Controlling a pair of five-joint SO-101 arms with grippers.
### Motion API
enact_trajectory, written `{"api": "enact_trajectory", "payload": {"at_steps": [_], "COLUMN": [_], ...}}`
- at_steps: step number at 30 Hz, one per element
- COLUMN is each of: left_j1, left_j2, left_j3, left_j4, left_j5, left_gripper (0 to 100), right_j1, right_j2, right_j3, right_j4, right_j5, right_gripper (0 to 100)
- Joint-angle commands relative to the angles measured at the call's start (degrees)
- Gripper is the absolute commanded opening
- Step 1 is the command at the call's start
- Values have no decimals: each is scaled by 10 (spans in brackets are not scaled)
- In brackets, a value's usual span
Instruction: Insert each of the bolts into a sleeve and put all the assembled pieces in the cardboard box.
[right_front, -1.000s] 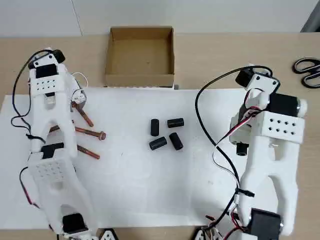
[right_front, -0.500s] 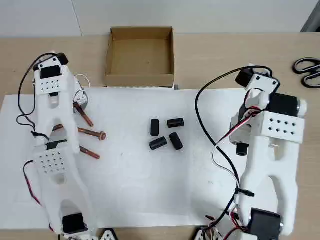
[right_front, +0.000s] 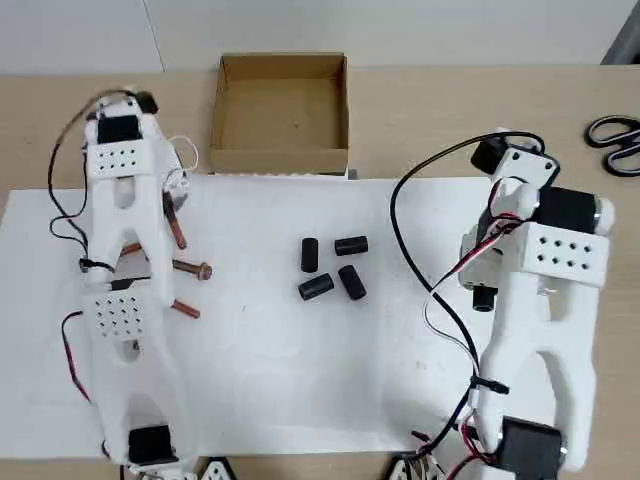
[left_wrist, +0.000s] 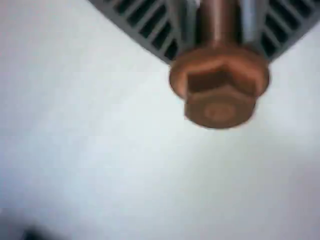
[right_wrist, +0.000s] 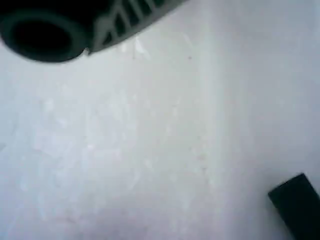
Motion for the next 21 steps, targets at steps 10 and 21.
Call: {"api": "enact_trajectory", "payload": {"at_steps": [10, 21], "left_j1": [71, 126], "left_j2": [-191, -426], "left_j3": [-13, 124], "left_j4": [18, 18], "left_j5": [-39, -135], "left_gripper": [5, 5], "right_j1": [-121, -295], "right_j2": [-27, -145], "right_j3": [-98, -101], "right_j4": [7, 15], "right_j5": [2, 2], "right_gripper": [4, 4]}}
